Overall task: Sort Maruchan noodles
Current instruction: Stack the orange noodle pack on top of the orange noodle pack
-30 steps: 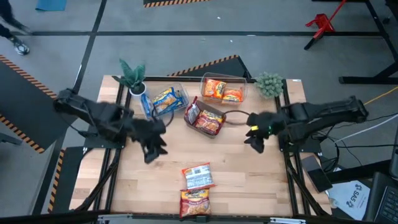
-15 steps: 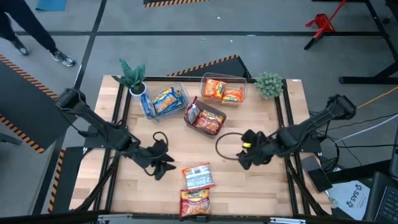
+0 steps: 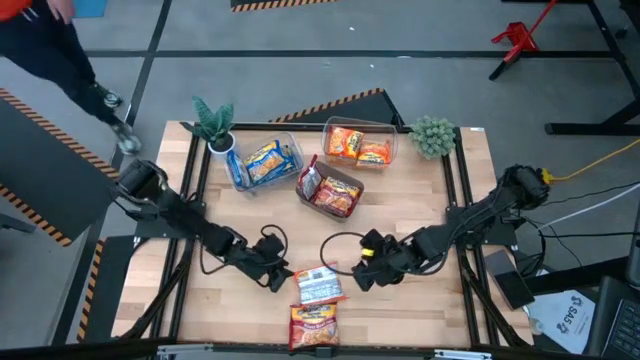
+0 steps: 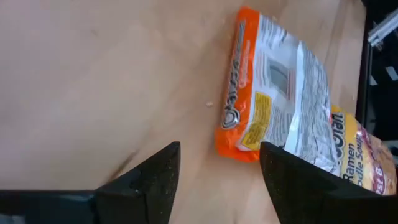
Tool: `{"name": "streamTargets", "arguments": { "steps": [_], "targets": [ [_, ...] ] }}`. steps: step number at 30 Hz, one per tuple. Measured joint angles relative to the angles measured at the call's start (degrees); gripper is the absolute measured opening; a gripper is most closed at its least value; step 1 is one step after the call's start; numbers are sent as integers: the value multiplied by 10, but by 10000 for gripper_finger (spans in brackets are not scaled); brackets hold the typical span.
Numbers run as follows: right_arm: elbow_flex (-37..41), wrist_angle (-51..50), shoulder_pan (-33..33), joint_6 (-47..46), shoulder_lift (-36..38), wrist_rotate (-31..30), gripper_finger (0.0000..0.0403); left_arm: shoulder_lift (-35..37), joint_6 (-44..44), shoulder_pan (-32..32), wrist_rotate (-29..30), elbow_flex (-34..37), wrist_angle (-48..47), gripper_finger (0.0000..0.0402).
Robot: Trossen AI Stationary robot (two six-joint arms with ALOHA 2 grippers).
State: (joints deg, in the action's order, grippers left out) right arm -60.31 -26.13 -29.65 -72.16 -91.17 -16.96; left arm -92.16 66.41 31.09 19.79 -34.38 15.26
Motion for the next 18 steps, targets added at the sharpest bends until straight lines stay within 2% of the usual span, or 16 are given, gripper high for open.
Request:
{"name": "streamTargets", "arguments": {
  "steps": [6,11,14,18],
  "targets": [
    [0,7,0,-65,-28,-12,240,-48,54,-6,-9,0,63,261],
    [0,46,0,-74,-46,-31,240,-59,84,-8,7,0,93,302],
    [0,64,0,-85,-63,-31,240,-59,100,-9,25,0,99,312],
    [0,107,0,-88,-93,-18,240,-59,102,-8,21,0,100,313]
  ]
}}
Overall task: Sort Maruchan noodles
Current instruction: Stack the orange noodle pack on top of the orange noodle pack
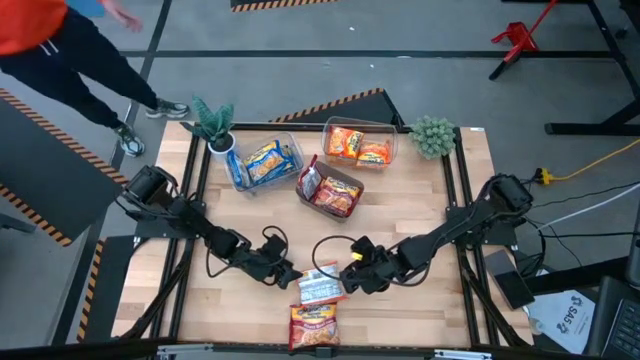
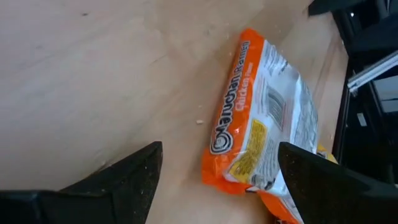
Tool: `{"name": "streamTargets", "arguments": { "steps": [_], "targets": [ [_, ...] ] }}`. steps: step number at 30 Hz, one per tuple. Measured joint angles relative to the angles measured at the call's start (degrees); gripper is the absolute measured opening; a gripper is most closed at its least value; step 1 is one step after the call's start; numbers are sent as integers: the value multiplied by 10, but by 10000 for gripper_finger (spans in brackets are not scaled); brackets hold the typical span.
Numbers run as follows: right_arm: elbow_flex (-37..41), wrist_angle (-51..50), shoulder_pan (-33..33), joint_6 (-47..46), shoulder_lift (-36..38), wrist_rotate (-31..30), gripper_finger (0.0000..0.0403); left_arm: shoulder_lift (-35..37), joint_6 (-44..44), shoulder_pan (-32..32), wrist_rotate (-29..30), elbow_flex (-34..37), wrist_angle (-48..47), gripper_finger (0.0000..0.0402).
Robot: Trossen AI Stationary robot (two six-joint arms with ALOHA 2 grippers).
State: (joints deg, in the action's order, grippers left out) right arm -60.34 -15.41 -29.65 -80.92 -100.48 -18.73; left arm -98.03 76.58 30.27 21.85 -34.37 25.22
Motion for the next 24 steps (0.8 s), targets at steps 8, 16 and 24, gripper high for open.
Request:
{"name": "streamTargets", "arguments": {
  "steps": [8,16,24],
  "targets": [
    [0,82,0,-12,-45,9,240,-10,11,-2,-32,0,18,313],
    [0,129,1,-13,-82,9,239,-74,20,-2,-60,-3,149,314],
    [0,129,4,-12,-94,-24,239,-80,16,-12,-90,-3,164,314]
  ]
}}
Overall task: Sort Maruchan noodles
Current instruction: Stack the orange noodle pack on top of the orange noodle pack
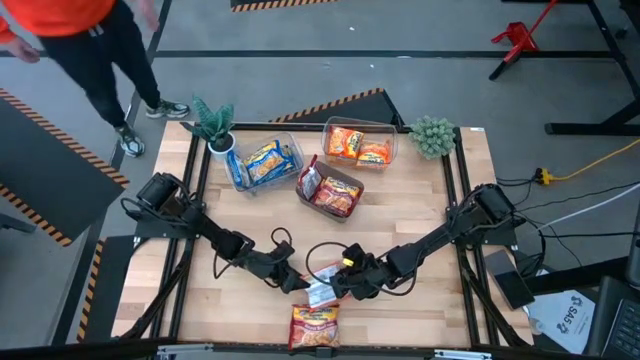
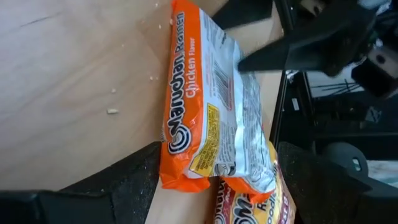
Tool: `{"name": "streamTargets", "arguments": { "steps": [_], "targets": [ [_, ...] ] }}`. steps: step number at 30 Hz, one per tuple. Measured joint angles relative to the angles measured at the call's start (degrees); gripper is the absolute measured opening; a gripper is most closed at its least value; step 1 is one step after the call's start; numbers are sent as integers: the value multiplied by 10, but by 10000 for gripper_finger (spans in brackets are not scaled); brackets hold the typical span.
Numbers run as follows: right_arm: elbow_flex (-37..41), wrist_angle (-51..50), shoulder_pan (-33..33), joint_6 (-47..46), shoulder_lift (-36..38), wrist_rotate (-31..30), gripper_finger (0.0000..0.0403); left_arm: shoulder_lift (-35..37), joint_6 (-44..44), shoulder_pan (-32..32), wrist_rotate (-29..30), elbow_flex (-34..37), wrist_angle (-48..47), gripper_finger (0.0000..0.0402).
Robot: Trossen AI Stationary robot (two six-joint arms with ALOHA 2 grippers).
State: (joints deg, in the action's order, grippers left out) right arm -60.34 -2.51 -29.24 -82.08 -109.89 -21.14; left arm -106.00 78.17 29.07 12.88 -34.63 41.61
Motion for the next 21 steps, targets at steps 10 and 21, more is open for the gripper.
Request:
{"name": "streamTargets", "arguments": {
  "steps": [10,21],
  "targets": [
    [0,53,38,78,0,-7,239,-1,1,-19,-22,0,-3,314],
    [0,127,105,206,10,53,239,-1,-2,-23,-39,1,-6,314]
  ]
}}
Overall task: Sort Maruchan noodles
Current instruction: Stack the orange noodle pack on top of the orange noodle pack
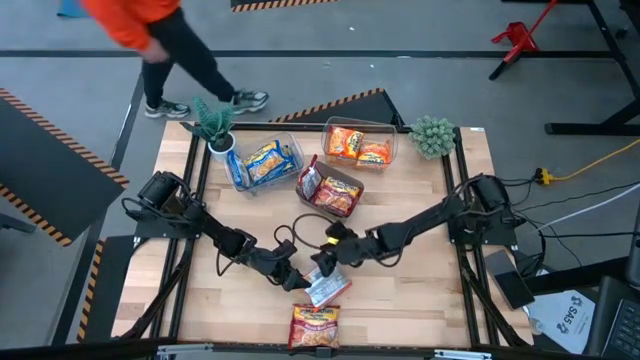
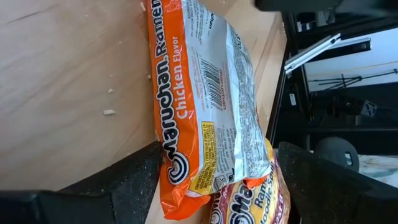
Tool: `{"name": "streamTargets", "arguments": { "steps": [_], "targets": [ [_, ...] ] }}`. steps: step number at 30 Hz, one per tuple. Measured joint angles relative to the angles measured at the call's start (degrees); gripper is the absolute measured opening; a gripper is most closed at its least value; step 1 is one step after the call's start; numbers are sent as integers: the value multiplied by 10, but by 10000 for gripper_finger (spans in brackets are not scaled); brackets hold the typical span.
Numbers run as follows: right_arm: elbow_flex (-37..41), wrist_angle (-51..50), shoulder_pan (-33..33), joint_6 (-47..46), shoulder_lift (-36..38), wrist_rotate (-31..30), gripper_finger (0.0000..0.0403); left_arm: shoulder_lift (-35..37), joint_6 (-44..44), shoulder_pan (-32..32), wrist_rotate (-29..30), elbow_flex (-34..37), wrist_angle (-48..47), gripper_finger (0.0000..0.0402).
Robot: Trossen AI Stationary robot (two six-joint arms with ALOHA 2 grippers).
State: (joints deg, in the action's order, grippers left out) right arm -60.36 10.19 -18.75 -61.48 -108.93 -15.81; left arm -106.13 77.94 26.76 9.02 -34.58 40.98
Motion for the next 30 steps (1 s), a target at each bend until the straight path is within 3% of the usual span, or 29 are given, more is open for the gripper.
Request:
{"name": "streamTargets", "arguments": {
  "steps": [5,9,14,21,30],
  "targets": [
    [0,-90,-1,-14,43,75,239,0,-4,-1,-10,-1,-8,314],
    [0,-213,-54,-31,81,53,239,0,-5,-1,-11,-1,-7,314],
    [-1,-274,-143,-91,86,12,239,0,-7,-1,-11,0,-7,314],
    [0,-254,-180,-154,18,-1,239,0,-16,-2,-15,0,-7,314],
    [-3,-153,-136,-98,-30,-24,239,0,-18,-5,-14,0,-7,314]
  ]
}}
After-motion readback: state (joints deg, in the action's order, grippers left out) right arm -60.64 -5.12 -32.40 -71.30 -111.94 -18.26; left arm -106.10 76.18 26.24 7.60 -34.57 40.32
